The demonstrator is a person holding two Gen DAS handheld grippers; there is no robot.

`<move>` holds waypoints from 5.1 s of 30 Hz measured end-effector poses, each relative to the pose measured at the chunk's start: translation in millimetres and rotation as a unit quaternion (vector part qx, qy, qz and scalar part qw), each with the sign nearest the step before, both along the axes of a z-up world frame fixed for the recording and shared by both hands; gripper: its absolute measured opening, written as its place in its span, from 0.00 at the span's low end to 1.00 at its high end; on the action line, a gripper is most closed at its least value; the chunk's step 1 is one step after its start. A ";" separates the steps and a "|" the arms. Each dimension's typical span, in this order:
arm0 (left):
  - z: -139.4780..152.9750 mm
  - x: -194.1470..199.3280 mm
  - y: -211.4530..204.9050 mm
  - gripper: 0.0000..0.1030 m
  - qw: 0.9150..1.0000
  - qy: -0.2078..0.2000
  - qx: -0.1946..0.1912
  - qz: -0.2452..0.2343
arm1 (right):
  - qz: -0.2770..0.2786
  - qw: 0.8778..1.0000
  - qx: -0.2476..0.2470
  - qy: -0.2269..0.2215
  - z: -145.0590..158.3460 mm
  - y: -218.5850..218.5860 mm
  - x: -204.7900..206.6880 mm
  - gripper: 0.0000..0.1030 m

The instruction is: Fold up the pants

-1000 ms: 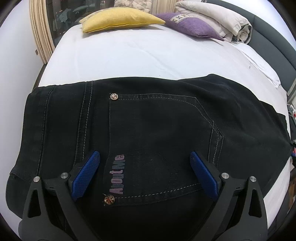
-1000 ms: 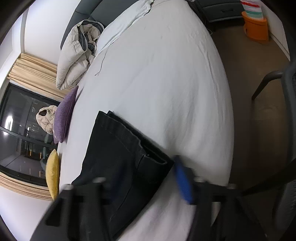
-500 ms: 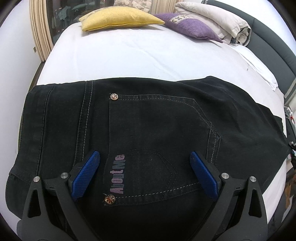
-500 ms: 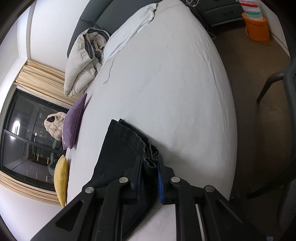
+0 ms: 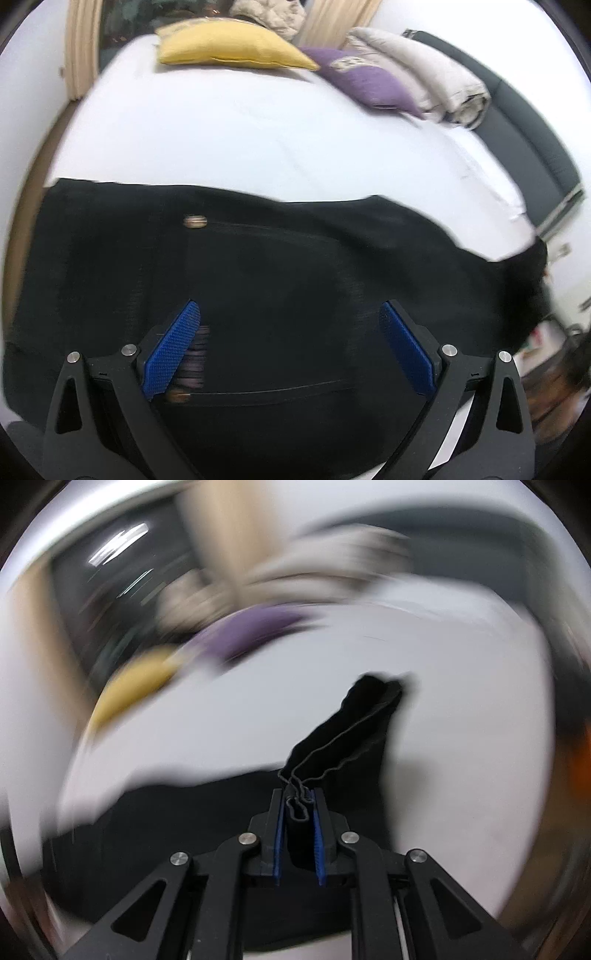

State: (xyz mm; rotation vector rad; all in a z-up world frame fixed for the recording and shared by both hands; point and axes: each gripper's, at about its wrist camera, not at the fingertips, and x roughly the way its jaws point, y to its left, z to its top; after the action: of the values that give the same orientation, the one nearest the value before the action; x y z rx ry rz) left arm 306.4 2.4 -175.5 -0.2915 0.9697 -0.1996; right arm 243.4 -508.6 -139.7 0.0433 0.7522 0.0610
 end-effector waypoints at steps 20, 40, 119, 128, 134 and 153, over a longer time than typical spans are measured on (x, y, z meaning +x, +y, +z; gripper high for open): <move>-31.3 74.0 -168.6 0.96 0.951 0.176 -0.188 -0.171 | 0.088 0.995 -0.045 -0.022 -12.8 70.5 -14.4 0.15; -6.7 92.4 -152.2 0.07 0.960 0.131 -0.170 -0.178 | 0.171 0.983 -0.050 -0.052 8.3 142.0 -9.4 0.15; 0.8 -140.7 92.1 0.94 0.964 -0.047 -0.174 0.197 | 0.117 0.891 0.418 0.133 -59.3 82.8 163.9 0.98; -58.1 -118.1 96.7 0.93 0.931 0.003 -0.292 0.221 | 0.113 0.879 0.441 0.145 -71.1 87.6 139.5 0.77; -72.3 -107.5 107.6 0.77 0.912 -0.022 -0.335 0.237 | 0.184 0.861 0.441 0.172 -61.8 92.9 132.4 0.54; -56.7 -86.6 98.9 0.12 0.937 -0.021 -0.276 0.210 | 0.179 0.851 0.368 0.329 -116.0 138.2 197.2 0.35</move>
State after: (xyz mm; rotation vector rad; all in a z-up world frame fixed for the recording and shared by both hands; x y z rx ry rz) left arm 219.8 101.3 -232.2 -0.9983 0.7709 -0.0806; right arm 440.6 -370.4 -255.7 0.6901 1.3852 0.7242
